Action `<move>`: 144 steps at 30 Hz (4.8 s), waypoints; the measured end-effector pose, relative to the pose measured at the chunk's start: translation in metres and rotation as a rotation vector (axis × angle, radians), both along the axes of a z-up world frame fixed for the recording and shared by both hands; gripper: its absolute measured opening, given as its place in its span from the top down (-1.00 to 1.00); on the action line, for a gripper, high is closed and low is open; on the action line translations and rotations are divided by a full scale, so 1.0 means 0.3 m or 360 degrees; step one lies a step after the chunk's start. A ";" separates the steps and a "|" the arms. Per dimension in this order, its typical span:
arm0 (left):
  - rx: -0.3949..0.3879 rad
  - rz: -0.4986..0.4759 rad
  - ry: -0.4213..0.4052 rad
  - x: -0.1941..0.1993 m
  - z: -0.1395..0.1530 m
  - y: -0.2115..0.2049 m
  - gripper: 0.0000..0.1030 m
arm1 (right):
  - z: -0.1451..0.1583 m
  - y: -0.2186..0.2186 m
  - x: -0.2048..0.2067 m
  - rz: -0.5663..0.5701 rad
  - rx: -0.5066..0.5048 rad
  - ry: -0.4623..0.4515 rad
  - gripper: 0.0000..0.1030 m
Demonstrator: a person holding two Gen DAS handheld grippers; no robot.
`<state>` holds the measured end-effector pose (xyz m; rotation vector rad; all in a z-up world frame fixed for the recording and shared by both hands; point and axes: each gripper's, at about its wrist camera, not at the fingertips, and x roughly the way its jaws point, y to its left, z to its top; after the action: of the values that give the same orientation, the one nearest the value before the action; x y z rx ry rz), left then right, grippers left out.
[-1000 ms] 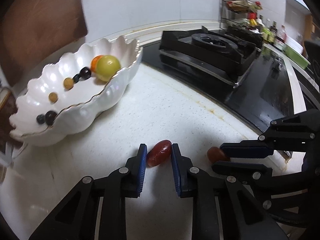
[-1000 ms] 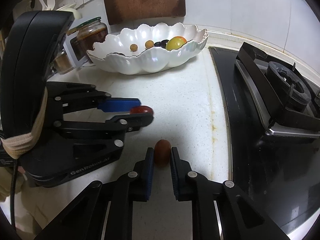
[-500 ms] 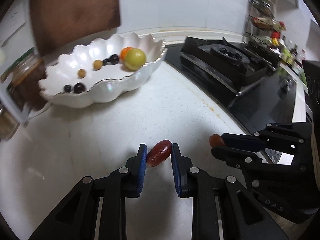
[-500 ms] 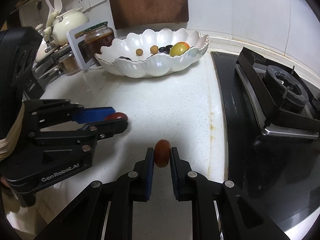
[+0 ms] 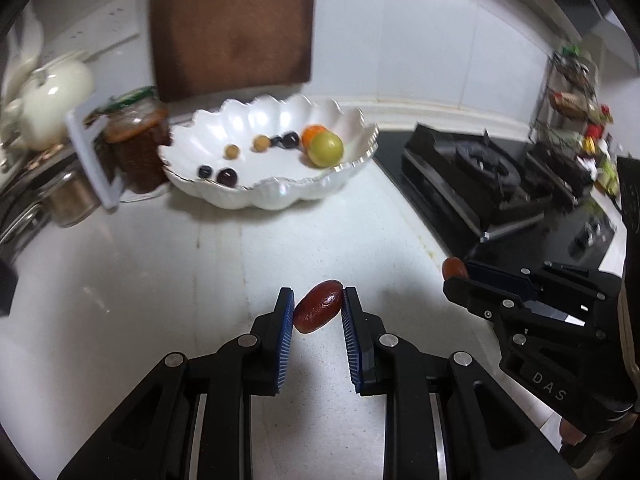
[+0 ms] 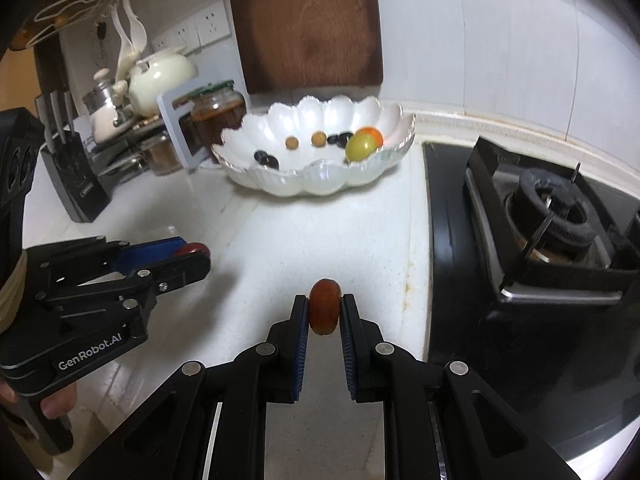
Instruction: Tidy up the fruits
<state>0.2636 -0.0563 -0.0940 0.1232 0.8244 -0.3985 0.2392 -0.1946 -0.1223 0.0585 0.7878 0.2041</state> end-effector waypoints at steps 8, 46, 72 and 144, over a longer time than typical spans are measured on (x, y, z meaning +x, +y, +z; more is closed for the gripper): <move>-0.0069 0.0177 -0.0091 -0.031 0.080 0.035 0.52 | 0.093 -0.019 -0.006 0.0005 0.0016 -0.0118 0.66; -0.0135 0.0272 -0.0373 0.271 0.344 0.077 0.53 | 0.382 0.044 0.313 -0.0017 -0.0002 -0.0445 0.66; -0.0065 0.0322 -0.0198 0.648 0.319 0.047 0.53 | 0.352 0.058 0.724 -0.0007 -0.0075 -0.0229 0.66; 0.0166 0.0520 -0.0387 0.177 0.414 0.054 -0.96 | 0.427 -0.008 0.261 -0.0171 -0.0227 -0.0288 -0.53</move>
<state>0.3166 -0.0402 0.0303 0.1283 0.6108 -0.0303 0.3176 -0.1970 0.0059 -0.0521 0.6150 0.0497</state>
